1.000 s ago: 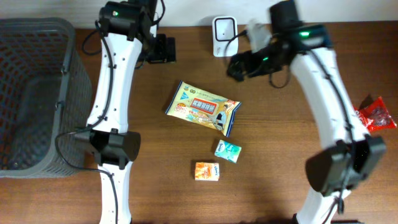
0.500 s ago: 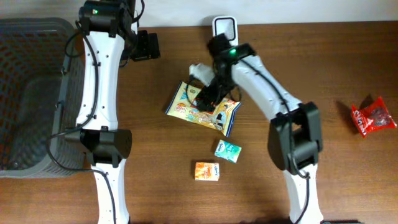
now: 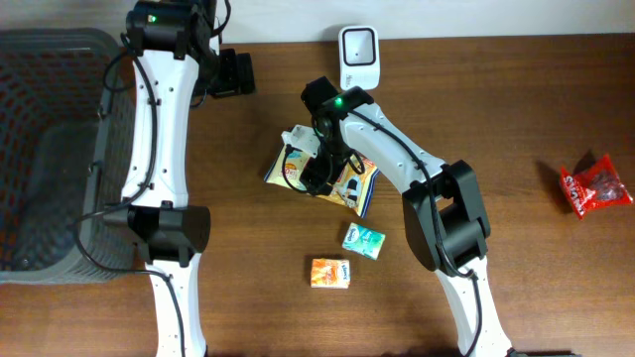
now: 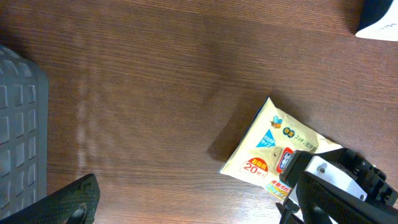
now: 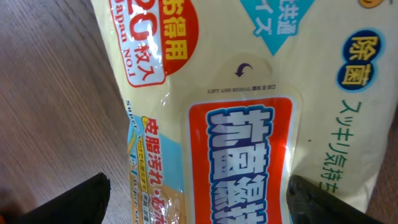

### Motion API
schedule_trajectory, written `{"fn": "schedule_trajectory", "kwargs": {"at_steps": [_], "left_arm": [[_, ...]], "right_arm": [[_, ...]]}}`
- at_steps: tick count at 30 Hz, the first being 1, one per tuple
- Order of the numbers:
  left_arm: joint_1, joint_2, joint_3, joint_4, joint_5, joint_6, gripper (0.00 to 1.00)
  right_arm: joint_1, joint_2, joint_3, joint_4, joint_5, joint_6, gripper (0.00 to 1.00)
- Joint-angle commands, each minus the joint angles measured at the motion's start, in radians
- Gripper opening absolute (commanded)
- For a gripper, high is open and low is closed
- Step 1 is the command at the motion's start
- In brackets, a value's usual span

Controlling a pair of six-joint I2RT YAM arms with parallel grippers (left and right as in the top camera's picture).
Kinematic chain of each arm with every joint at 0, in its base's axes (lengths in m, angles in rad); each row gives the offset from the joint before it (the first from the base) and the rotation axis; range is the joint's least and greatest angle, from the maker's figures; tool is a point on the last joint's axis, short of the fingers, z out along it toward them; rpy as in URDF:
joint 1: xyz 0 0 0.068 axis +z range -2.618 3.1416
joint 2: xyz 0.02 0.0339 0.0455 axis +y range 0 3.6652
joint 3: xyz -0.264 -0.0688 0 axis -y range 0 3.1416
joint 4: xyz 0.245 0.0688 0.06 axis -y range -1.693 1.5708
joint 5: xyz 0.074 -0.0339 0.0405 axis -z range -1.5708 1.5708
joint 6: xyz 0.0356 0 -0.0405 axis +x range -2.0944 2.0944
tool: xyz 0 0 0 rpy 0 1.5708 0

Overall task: Scan the item barcode
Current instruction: 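Reach the right gripper to the wipes pack and grasp it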

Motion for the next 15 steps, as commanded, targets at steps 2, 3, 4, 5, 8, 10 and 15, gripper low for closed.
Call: {"fn": "schedule_trajectory", "kwargs": {"at_steps": [2, 3, 4, 5, 8, 10, 15], "left_arm": [[0.004, 0.010, -0.007, -0.003, -0.011, -0.010, 0.99], [0.004, 0.010, -0.007, -0.005, -0.011, -0.010, 0.99], [0.004, 0.010, -0.007, -0.006, -0.011, -0.010, 0.99], [0.004, 0.010, -0.007, -0.006, -0.011, -0.010, 0.99], [0.005, 0.010, -0.007, -0.009, -0.011, -0.010, 0.99], [0.004, 0.010, -0.007, -0.010, -0.011, -0.010, 0.99], [0.006, 0.010, -0.007, -0.010, -0.011, -0.010, 0.99]], "right_arm": [[-0.003, 0.043, -0.005, 0.010, 0.027, -0.008, 0.78], [-0.003, 0.045, -0.005, 0.011, 0.026, -0.007, 0.69], [-0.003, 0.048, -0.005, 0.014, 0.027, -0.004, 0.59], [-0.003, 0.050, -0.005, 0.015, 0.026, -0.003, 0.52], [-0.003, 0.058, -0.005, 0.014, 0.027, 0.001, 0.43], [-0.003, 0.061, -0.005, 0.015, 0.034, 0.023, 0.34], [-0.003, 0.052, 0.013, 0.014, 0.050, 0.154, 0.04]]}}
